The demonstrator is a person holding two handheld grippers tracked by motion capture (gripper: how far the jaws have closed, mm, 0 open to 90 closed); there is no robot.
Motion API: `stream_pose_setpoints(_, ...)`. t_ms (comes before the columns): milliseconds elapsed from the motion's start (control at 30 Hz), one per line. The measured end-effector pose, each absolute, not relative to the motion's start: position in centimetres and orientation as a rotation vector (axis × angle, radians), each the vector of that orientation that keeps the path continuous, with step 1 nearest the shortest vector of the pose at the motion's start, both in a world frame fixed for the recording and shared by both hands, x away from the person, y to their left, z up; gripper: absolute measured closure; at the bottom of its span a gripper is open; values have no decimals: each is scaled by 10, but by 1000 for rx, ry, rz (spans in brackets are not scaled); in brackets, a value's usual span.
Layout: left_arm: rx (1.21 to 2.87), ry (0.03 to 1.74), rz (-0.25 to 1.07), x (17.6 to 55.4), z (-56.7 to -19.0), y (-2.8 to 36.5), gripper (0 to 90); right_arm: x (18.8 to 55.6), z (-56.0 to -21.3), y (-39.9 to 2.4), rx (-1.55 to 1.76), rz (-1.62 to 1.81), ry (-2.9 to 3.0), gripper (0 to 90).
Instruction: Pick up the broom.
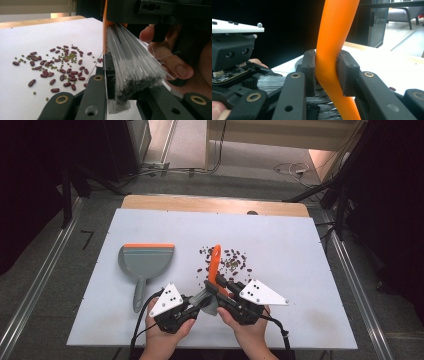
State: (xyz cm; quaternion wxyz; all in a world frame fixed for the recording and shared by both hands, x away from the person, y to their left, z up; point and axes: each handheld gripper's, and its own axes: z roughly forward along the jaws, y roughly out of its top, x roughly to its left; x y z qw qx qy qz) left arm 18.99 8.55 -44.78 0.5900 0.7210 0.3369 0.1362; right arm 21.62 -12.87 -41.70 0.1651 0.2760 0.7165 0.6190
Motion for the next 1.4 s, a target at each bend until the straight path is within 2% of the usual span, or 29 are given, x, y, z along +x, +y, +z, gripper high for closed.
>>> stream_pose_setpoints(167,1681,755,316,190,-444,90,864,220,-415,-131,741,1799,2071,650)
stream_pose_setpoints(300,1680,750,302,192,-443,96,867,226,-410,-138,724,1847,2097,494)
stream_pose_setpoints(533,1677,713,265,197,-439,107,871,241,-405,-158,671,1882,2167,366)
stream_pose_setpoints(900,1656,604,185,207,-434,130,871,265,-409,-176,567,1928,2399,360)
stream_pose_setpoints(1133,1653,476,77,209,-432,135,871,272,-421,-168,427,1963,2656,418)
stream_pose_setpoints(1400,1654,403,-29,211,-432,136,871,267,-426,-157,292,1957,2787,529)
